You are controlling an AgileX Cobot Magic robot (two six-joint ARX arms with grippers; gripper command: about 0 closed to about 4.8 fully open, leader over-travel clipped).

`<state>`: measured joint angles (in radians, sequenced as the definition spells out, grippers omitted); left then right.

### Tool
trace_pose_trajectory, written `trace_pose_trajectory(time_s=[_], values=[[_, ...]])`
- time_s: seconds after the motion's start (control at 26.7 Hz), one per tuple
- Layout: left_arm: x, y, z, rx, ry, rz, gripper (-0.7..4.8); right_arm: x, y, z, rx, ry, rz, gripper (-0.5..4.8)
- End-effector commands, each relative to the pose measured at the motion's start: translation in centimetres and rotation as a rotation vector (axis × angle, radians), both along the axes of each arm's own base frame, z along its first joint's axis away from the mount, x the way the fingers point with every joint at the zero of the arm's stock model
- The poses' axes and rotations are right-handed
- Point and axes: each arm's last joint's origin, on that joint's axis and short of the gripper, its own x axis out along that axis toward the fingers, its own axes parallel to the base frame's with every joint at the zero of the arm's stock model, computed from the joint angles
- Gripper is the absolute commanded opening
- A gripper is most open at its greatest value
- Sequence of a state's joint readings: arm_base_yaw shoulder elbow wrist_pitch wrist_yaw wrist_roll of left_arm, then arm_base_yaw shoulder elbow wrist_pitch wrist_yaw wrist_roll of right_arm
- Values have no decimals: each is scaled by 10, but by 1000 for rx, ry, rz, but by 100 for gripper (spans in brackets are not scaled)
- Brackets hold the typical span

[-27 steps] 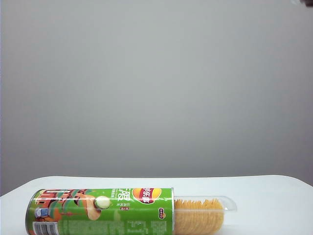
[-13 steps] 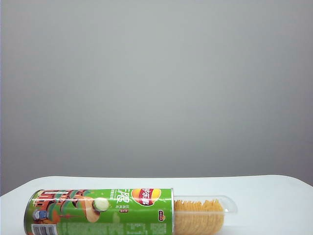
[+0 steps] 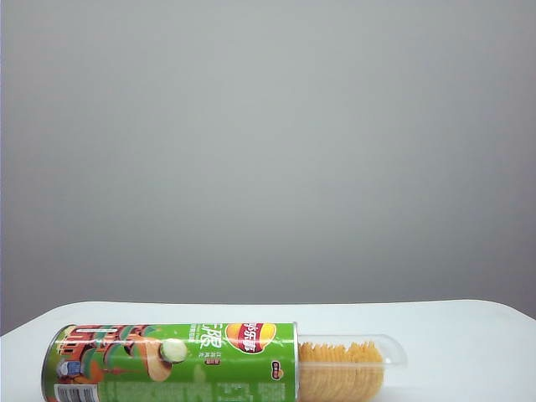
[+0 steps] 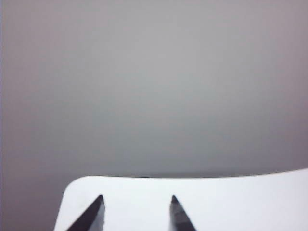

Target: Pick up the green tub of chips from the desk, pull out the transparent container with the chips inside partially, and then place the chips back on the desk.

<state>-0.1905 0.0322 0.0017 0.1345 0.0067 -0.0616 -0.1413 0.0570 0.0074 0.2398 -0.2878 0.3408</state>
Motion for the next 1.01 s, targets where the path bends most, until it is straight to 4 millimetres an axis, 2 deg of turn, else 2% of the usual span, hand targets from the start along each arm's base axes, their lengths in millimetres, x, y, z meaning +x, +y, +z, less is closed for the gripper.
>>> trace_pose_trajectory(time_s=[0.04,0.15,0.3,0.38,0.71,0.75,0.9,1.01], values=[[1,3,-4,9,51,-33,111,1,-1,-7,12,54,-30,-5],[1,5,-11,17,120,-1,111,2,-2,-9,7,76,-64,-5],[1,5,-11,11,120,19,111,2,-4,-13,3,113,-128,-5],[1,7,-12,15,131,71,111,2,-6,-18,11,162,-183,-5],[0,8,-26,69,268,107,110,1,-8,-33,-41,322,-280,-5],[0,8,-27,73,284,106,105,1,-8,-34,-41,332,-278,-5],[-1,8,-30,90,312,99,11,1,-8,-37,-41,361,-270,-5],[-1,8,-30,118,308,92,-5,0,-7,-41,-43,403,-249,0]])
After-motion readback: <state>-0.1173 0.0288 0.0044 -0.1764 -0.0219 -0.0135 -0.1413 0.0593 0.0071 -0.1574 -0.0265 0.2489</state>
